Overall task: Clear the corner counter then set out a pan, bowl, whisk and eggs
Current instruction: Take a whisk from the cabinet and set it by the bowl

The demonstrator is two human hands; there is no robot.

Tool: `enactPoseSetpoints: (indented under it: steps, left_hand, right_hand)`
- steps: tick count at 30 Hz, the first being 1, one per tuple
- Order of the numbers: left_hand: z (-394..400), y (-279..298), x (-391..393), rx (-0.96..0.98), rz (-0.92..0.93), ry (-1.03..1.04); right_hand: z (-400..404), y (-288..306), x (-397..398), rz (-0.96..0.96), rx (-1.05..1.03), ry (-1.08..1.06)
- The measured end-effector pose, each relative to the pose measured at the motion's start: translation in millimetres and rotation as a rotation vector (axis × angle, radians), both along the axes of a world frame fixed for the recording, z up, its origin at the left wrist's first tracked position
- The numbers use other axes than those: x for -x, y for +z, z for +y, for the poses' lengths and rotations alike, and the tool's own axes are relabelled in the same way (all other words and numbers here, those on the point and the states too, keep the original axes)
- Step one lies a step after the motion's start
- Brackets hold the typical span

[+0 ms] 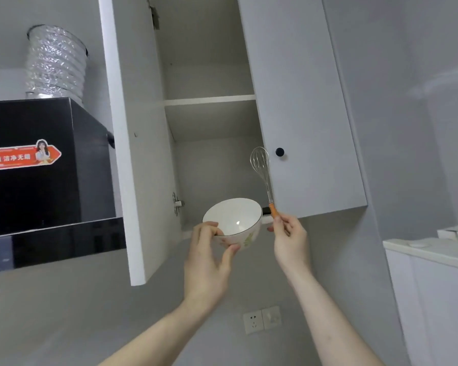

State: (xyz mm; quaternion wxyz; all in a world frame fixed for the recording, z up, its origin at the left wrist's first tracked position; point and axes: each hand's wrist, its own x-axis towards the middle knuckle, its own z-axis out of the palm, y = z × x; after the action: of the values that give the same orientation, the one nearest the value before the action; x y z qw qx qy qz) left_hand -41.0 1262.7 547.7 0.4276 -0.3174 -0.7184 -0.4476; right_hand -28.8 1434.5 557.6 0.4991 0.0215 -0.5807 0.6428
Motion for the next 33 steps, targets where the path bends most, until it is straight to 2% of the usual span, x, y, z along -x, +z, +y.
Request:
enactPoseSetpoints:
  steps: [5,16,19,24,33]
  left_hand:
    - [-52.5,-38.3,-55.2,0.179,-0.062,0.026]
    - [-244.0,-139.8,-177.7,0.38,-0.233,0.111]
    - [-308.8,-166.3,-214.3,0.351,-0.32,0.174]
    - [-416.0,-200.4,-269.0,0.262,-0.44,0.34]
    - [-574.1,-251.6,-313.5,0.069,-0.589,0.651]
  right_hand:
    - [-23.1,-47.2,-52.5,-0.122,-0.066,0.001]
    - [-157.6,-178.9,-156.0,-0.626,-0.215,0.15]
    - [-209.0,-211.9,-172.3,-0.739,-0.311,0.239]
    - [-307.2,-244.7,-182.7,-0.796,-0.405,0.411]
    - [-479.2,-270.4,-162.7,-0.783,-0.495,0.804]
